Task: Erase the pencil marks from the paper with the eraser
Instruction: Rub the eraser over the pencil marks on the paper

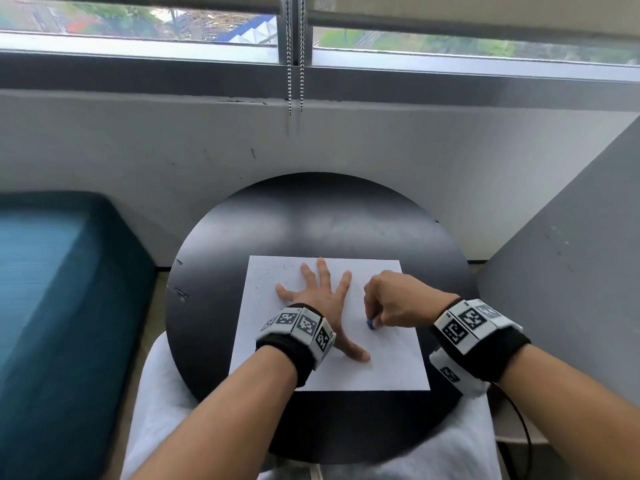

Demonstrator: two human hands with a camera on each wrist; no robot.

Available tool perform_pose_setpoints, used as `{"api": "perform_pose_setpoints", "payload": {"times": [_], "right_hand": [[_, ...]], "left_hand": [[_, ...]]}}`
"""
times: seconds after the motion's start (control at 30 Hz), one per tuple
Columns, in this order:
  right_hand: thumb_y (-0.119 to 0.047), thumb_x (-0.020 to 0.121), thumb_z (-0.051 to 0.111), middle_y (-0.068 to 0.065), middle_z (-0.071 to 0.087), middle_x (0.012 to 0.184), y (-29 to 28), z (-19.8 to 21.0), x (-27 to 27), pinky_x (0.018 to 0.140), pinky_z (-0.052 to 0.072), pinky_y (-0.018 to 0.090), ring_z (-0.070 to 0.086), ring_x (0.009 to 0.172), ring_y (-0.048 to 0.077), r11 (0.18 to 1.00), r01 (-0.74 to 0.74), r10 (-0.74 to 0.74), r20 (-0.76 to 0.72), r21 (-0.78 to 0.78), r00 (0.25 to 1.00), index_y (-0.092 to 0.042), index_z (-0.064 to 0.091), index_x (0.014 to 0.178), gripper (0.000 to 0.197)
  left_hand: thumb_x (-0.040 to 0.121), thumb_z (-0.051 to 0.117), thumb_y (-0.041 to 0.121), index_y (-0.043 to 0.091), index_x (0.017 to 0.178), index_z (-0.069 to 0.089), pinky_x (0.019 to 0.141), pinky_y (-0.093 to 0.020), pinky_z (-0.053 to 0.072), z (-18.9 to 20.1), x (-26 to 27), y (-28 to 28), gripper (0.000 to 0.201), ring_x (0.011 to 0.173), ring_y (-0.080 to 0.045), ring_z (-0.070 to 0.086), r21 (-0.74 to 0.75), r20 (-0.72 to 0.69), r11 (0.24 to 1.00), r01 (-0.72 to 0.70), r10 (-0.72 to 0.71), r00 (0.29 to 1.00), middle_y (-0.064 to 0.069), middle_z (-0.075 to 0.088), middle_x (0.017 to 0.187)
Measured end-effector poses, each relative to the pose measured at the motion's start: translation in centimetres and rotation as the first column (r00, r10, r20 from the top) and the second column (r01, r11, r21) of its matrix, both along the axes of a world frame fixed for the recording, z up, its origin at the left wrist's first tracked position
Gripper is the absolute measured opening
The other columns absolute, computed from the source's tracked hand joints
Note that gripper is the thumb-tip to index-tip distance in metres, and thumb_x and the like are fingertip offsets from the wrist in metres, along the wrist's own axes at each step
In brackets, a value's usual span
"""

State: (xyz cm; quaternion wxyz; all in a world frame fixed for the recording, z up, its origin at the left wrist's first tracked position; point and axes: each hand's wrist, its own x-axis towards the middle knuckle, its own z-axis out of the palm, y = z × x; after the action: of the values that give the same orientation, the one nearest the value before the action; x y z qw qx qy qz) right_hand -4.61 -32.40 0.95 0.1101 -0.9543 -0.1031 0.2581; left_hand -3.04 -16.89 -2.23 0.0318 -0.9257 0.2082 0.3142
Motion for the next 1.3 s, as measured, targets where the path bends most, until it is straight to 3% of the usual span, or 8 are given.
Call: {"api": "perform_pose_setpoints", "payload": {"times": [0.27, 0.37, 0.47, 0.67, 0.83, 0.97, 1.13, 1.3], "right_hand": [[-0.018, 0.074, 0.075, 0.003, 0.073, 0.084, 1.5, 0.2, 5.7, 0.062, 0.039, 0.023, 0.064, 0.076, 0.022, 0.997, 0.075, -0.07, 0.196, -0.022, 0.978, -0.019, 0.077, 0.081, 0.008], [-0.016, 0.072, 0.077, 0.002, 0.073, 0.082, 1.2, 0.0, 5.3, 0.06, 0.04, 0.023, 0.065, 0.076, 0.021, 0.998, 0.06, -0.054, 0.156, -0.034, 0.986, -0.019, 0.077, 0.079, 0.008], [-0.014, 0.067, 0.079, 0.001, 0.073, 0.077, 1.0, 0.2, 4.9, 0.05, 0.037, 0.02, 0.063, 0.069, 0.018, 0.997, -0.007, 0.011, 0.052, -0.074, 0.999, -0.02, 0.078, 0.077, 0.011], [-0.017, 0.069, 0.078, 0.003, 0.073, 0.079, 1.1, 0.0, 6.5, 0.06, 0.042, 0.024, 0.065, 0.076, 0.021, 0.997, 0.076, -0.071, 0.16, -0.027, 0.985, -0.021, 0.077, 0.077, 0.009], [-0.013, 0.067, 0.08, 0.002, 0.073, 0.077, 1.4, 0.2, 6.2, 0.053, 0.041, 0.022, 0.064, 0.07, 0.019, 0.996, -0.021, 0.023, 0.028, -0.083, 0.999, -0.018, 0.079, 0.079, 0.013], [-0.015, 0.069, 0.077, 0.002, 0.073, 0.079, 1.3, 0.0, 7.0, 0.058, 0.043, 0.025, 0.064, 0.073, 0.02, 0.999, 0.04, -0.035, 0.148, -0.034, 0.988, -0.02, 0.078, 0.078, 0.01], [-0.015, 0.065, 0.08, 0.001, 0.073, 0.077, 1.1, -0.4, 5.7, 0.062, 0.053, 0.031, 0.067, 0.072, 0.021, 0.997, -0.047, 0.048, 0.013, -0.067, 0.999, -0.02, 0.078, 0.075, 0.011], [-0.016, 0.07, 0.077, 0.003, 0.073, 0.076, 1.0, -0.4, 6.5, 0.058, 0.043, 0.025, 0.065, 0.072, 0.022, 0.999, 0.027, -0.023, 0.144, -0.027, 0.989, -0.019, 0.077, 0.075, 0.006]], "left_hand": [[0.047, 0.074, 0.085, 0.031, 0.152, -0.026, 0.103, -0.081, 0.01, -0.1, 0.0, 0.2, 0.155, 0.146, -0.041, -0.024, -0.019, 0.0, 1.0, -0.012, 0.012, 1.0, -0.011, -0.034, 0.157], [0.047, 0.075, 0.084, 0.03, 0.151, -0.026, 0.102, -0.082, 0.008, -0.1, 0.0, 0.0, 0.155, 0.146, -0.042, -0.025, -0.013, -0.008, 1.0, -0.011, 0.01, 1.0, -0.012, -0.037, 0.156], [0.048, 0.075, 0.083, 0.029, 0.151, -0.027, 0.102, -0.082, 0.008, 0.0, 0.0, -0.1, 0.155, 0.146, -0.043, -0.025, -0.017, -0.014, 1.0, -0.012, 0.012, 1.0, -0.013, -0.037, 0.156], [0.047, 0.075, 0.084, 0.03, 0.152, -0.026, 0.102, -0.083, 0.008, -0.1, 0.0, 0.1, 0.155, 0.146, -0.043, -0.025, -0.018, -0.008, 1.0, -0.013, 0.013, 1.0, -0.012, -0.037, 0.156], [0.05, 0.075, 0.083, 0.028, 0.151, -0.028, 0.103, -0.082, 0.008, 0.2, 0.0, 0.0, 0.154, 0.145, -0.044, -0.025, 0.0, -0.02, 1.0, -0.007, 0.007, 1.0, -0.014, -0.038, 0.155], [0.048, 0.075, 0.084, 0.029, 0.151, -0.028, 0.103, -0.082, 0.008, 0.0, 0.1, 0.1, 0.155, 0.145, -0.043, -0.025, -0.007, -0.005, 1.0, -0.013, 0.013, 1.0, -0.014, -0.037, 0.156], [0.049, 0.075, 0.083, 0.028, 0.151, -0.028, 0.102, -0.082, 0.009, 0.1, 0.1, 0.0, 0.155, 0.145, -0.044, -0.025, 0.005, -0.01, 1.0, -0.01, 0.01, 1.0, -0.014, -0.037, 0.155], [0.048, 0.075, 0.084, 0.029, 0.152, -0.027, 0.103, -0.082, 0.009, -0.1, 0.0, 0.0, 0.155, 0.146, -0.043, -0.025, -0.008, -0.007, 1.0, -0.011, 0.011, 1.0, -0.013, -0.037, 0.156]]}}
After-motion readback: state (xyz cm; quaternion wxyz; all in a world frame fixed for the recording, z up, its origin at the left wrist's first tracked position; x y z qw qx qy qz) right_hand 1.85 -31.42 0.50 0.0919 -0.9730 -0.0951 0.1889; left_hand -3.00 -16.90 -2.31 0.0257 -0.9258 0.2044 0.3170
